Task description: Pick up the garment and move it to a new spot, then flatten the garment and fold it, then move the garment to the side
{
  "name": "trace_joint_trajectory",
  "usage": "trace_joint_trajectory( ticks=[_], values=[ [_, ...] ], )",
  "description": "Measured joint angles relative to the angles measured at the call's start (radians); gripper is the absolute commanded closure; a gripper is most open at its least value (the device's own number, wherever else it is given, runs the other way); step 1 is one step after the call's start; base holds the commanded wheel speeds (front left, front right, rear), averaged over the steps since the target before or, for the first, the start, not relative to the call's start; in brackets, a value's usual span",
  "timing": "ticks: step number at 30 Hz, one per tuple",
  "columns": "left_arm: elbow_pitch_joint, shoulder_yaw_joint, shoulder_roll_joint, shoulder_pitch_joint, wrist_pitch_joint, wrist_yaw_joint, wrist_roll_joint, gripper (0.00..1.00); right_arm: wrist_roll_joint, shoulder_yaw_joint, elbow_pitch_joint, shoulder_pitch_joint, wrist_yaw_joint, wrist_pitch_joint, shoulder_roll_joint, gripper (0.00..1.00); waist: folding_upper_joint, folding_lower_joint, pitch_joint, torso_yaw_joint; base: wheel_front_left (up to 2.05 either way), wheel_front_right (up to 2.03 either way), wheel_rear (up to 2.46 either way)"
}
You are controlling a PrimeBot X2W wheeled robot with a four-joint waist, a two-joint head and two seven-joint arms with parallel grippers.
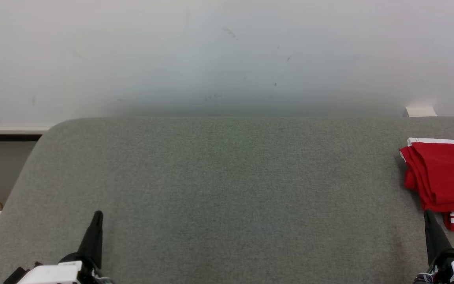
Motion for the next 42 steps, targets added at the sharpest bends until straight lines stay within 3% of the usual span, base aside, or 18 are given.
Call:
trace_joint_trajectory(
  ticks=[42],
  values=[
    [0.000, 0.000, 0.000, 0.000, 0.000, 0.000, 0.000, 1.00, 0.000, 0.000, 0.000, 0.000, 0.000, 0.000, 0.000, 1.00, 0.0000, 0.0000, 0.000, 0.000, 0.00, 0.00, 0.00]
  ],
)
